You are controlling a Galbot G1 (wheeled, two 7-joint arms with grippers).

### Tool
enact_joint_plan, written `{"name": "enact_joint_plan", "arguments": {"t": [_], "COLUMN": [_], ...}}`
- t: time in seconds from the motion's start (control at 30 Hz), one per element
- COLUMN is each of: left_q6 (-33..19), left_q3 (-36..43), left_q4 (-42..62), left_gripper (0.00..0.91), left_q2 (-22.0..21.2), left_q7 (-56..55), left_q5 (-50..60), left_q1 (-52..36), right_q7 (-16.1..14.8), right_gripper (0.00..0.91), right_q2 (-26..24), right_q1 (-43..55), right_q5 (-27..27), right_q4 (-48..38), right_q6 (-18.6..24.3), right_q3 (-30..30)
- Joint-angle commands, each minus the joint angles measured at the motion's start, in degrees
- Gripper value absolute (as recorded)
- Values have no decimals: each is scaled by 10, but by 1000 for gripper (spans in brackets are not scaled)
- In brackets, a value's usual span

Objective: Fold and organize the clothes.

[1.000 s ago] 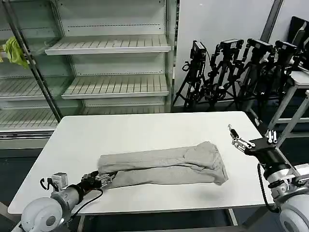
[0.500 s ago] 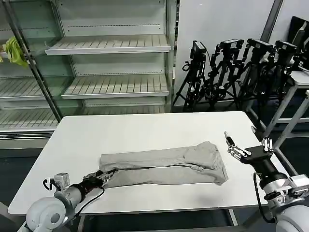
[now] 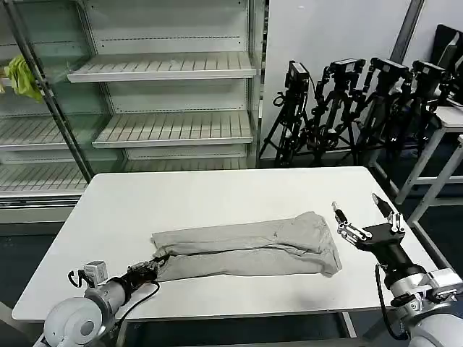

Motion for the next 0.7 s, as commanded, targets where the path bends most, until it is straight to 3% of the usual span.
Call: {"name": "enact_joint_plan", "arguments": {"t": [0.03,0.43,0.7], "left_q6": [0,0,0], "left_q3": [-8,-102,-226], "left_q4": [2,11,20], "left_gripper": [40,40,40], "left_q2": [-5,61,122], "left_q7": [4,5,5], "left_q5": [13,17,3], "left_q1": [1,47,120], "right_q7": [0,5,5], "right_gripper": [907,907,907], "right_q2": [4,-12,-14], "right_q1": [-6,20,59], "right_q5": [-4,7,11], "right_q4": [4,7,-10], "right_q6": [1,1,4], "right_q3": [-1,-8,-39]}}
